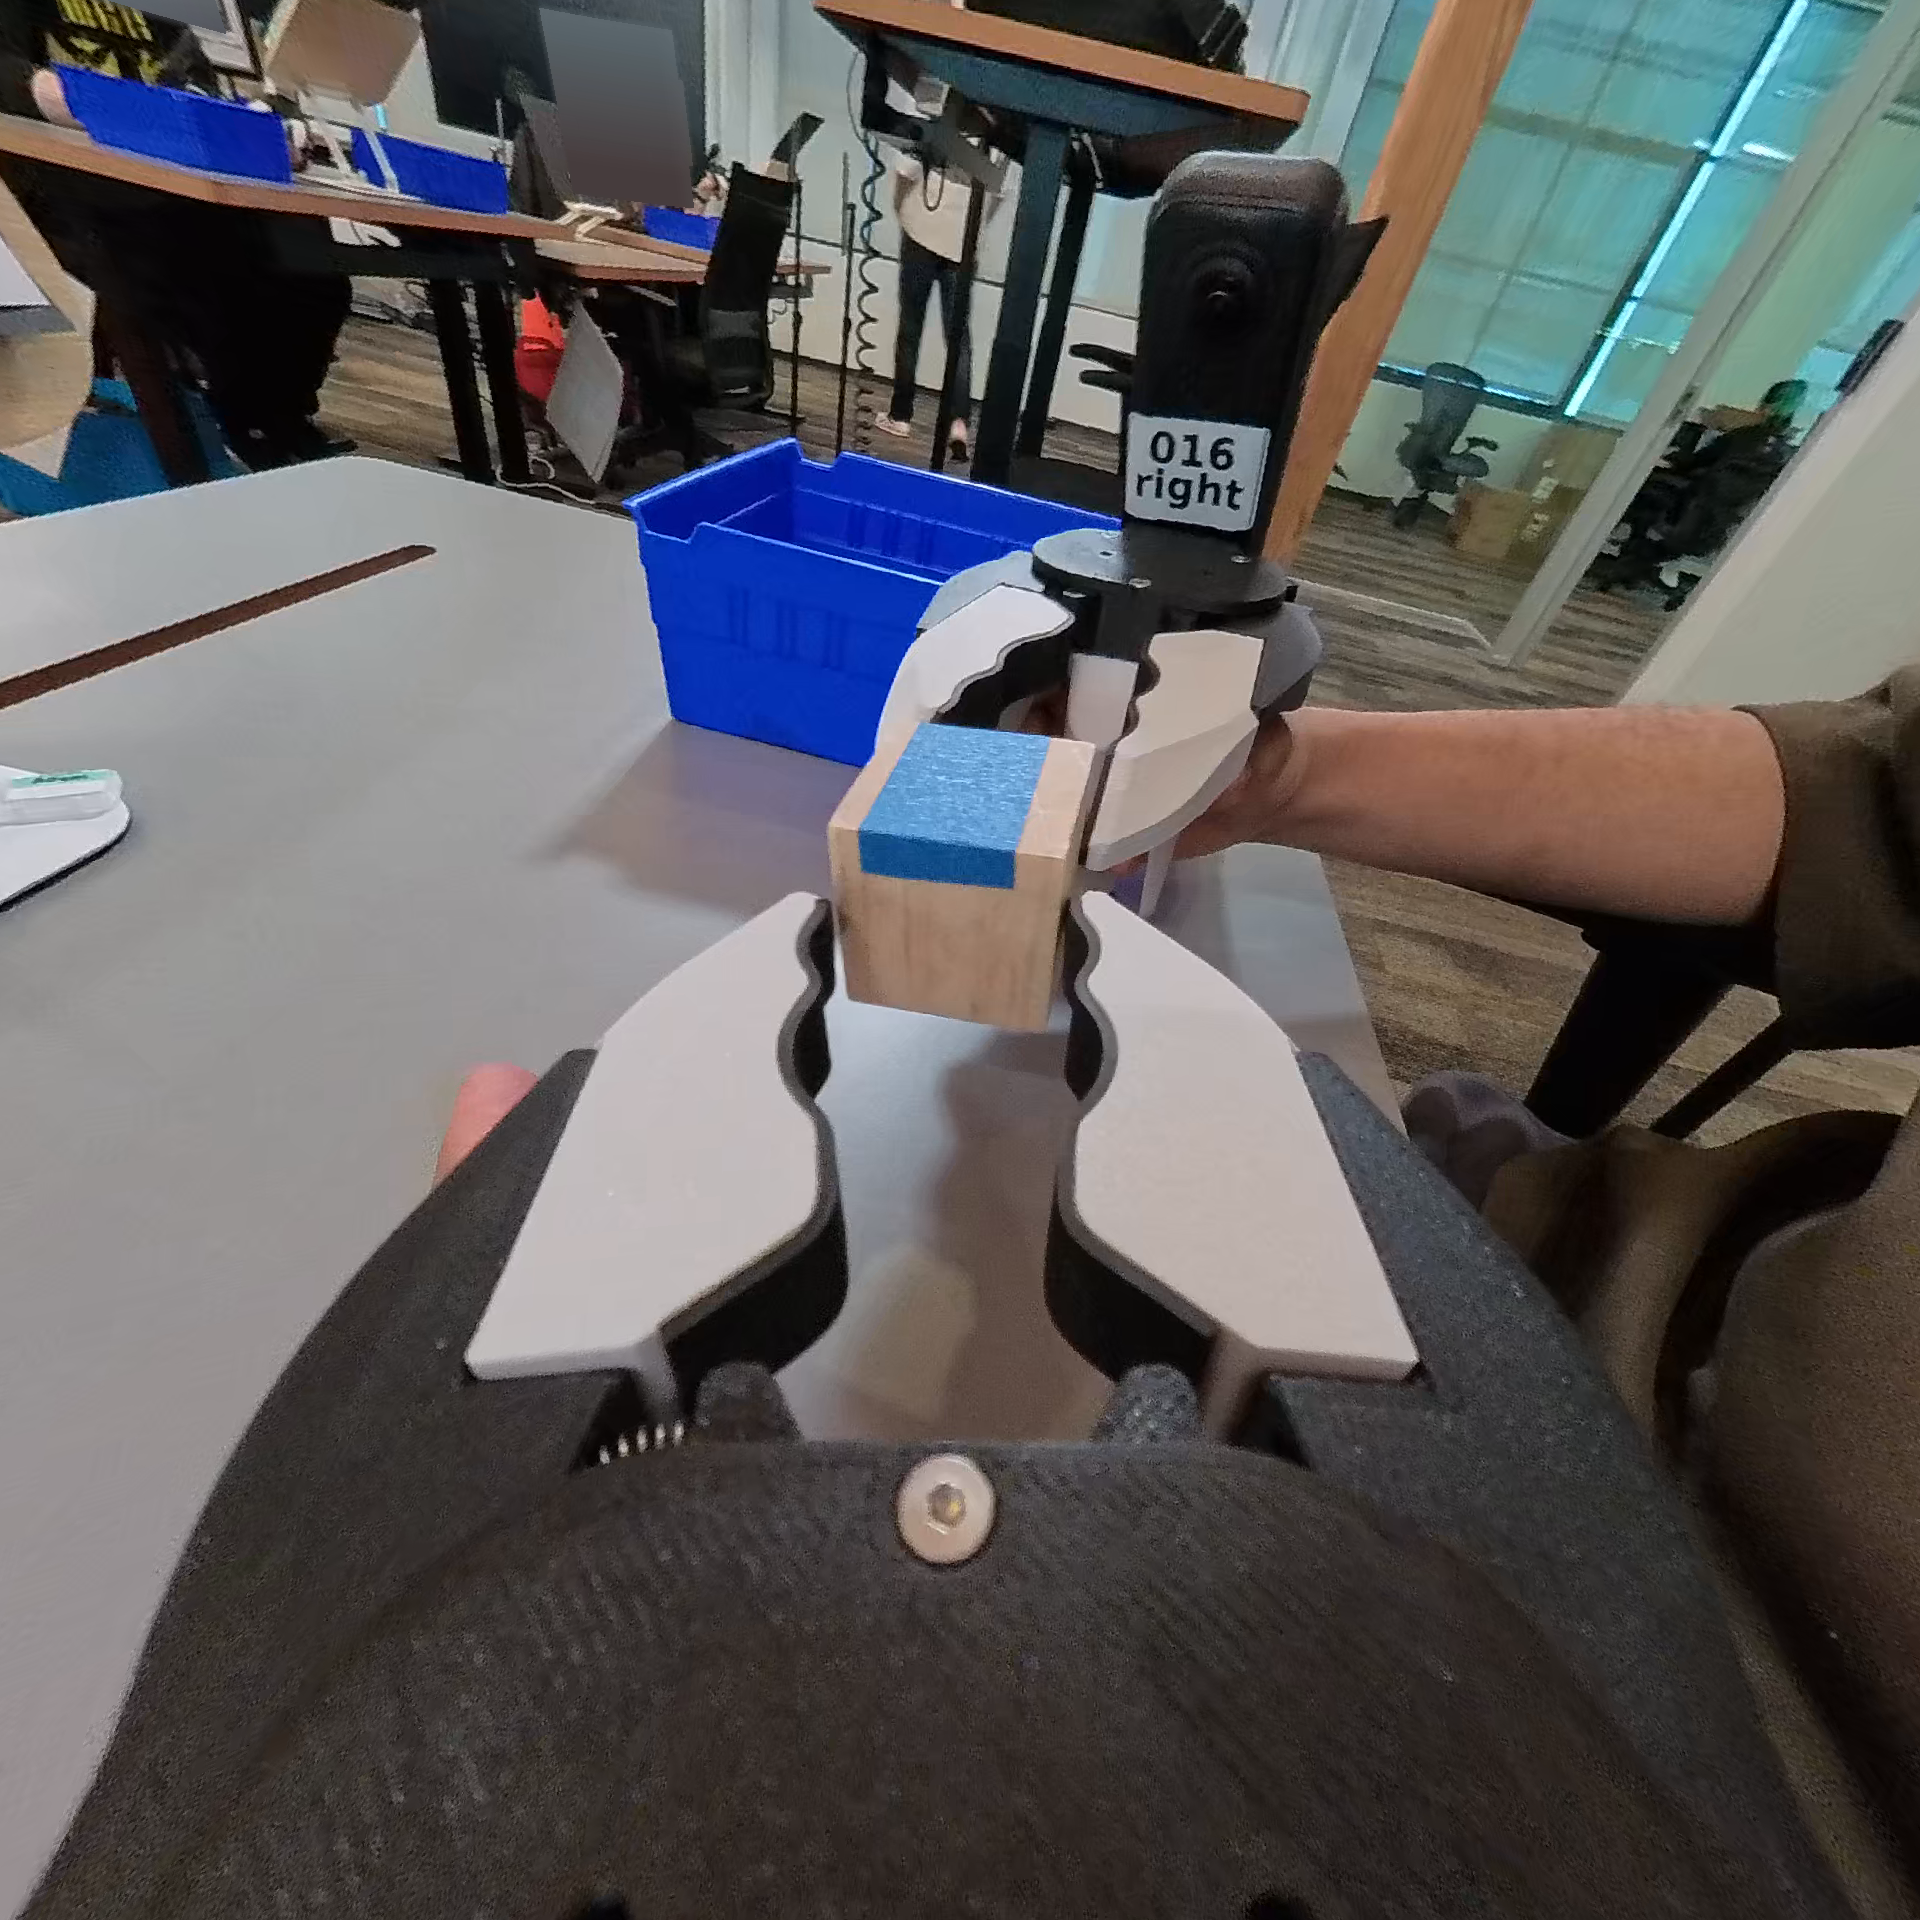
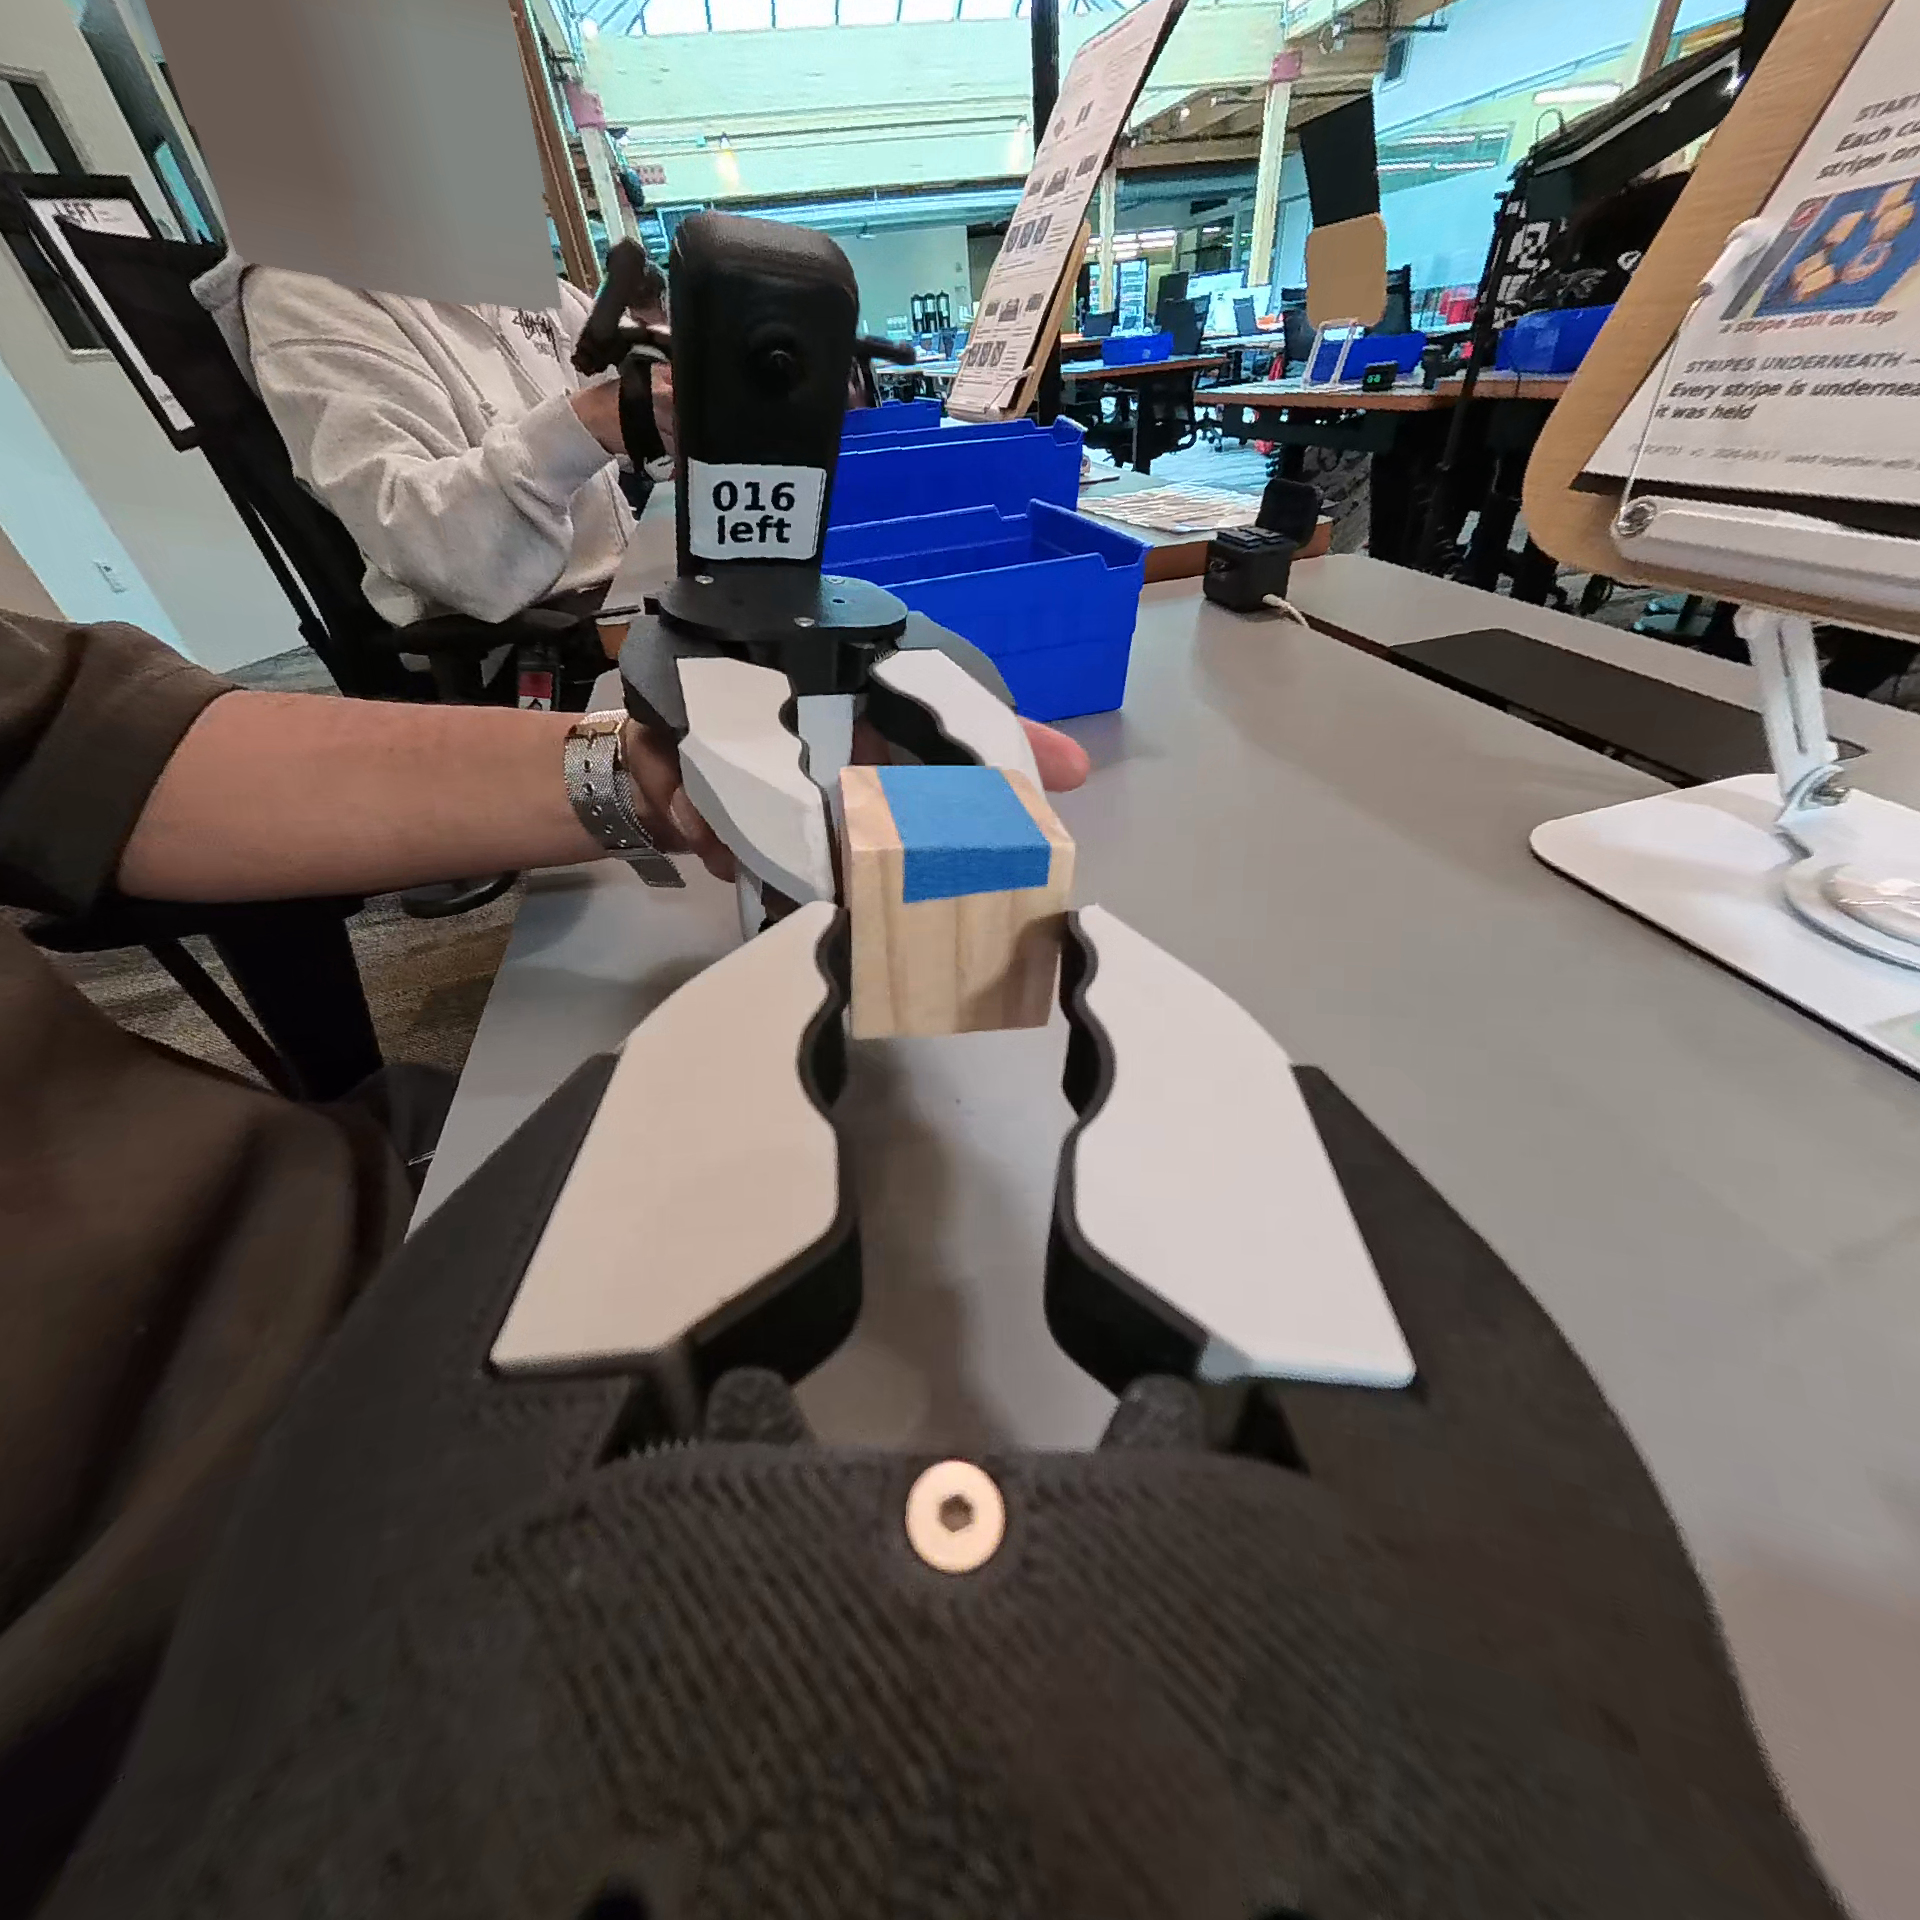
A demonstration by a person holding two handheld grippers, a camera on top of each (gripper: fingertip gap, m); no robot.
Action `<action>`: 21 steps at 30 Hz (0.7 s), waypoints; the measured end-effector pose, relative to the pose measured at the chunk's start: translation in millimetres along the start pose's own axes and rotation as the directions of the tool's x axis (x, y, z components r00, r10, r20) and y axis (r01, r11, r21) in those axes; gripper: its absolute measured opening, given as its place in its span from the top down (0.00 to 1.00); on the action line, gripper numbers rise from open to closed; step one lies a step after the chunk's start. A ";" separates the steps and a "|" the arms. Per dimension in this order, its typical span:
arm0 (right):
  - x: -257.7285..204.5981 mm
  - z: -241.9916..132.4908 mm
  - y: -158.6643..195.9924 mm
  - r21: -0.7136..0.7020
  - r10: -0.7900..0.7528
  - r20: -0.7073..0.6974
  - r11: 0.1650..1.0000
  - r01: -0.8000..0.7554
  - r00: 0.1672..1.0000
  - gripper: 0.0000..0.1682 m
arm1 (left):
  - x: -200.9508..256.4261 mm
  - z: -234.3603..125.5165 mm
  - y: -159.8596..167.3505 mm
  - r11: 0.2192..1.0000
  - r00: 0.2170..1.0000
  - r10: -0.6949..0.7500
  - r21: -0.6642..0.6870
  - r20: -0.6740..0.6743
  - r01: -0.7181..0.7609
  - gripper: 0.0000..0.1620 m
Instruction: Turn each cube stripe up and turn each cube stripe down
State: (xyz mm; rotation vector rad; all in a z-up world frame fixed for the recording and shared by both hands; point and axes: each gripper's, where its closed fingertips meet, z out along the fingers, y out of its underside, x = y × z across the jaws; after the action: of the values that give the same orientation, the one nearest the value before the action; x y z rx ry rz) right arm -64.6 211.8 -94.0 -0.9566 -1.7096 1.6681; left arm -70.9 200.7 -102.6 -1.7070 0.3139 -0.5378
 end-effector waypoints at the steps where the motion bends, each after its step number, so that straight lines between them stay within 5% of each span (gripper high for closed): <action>1: 0.2 -0.3 0.2 0.001 0.003 0.001 1.000 -0.003 1.000 0.77 | 0.3 0.3 0.2 1.000 1.000 -0.001 0.000 -0.001 0.001 0.75; 11: 8.8 -1.1 1.0 -0.002 0.001 -0.085 1.000 -0.002 0.996 0.69 | -6.0 -1.8 0.3 1.000 1.000 -0.018 0.003 0.011 0.018 0.75; 18: 40.0 -4.8 7.9 -0.091 -0.096 -0.305 0.993 0.072 0.948 0.37 | -18.4 -9.1 -2.7 0.999 0.998 -0.030 0.024 0.053 0.029 0.75; 21: 45.5 -15.1 -10.4 -0.100 -0.262 -0.444 0.965 0.243 0.857 0.61 | -24.2 -12.7 -2.2 1.000 0.997 -0.019 0.025 0.078 0.017 0.75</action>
State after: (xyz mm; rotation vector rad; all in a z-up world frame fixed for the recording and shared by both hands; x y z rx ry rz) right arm -80.3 257.6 -86.6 -0.9971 -1.4760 1.1320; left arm -98.3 202.2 -103.1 -1.7040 0.2351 -0.4852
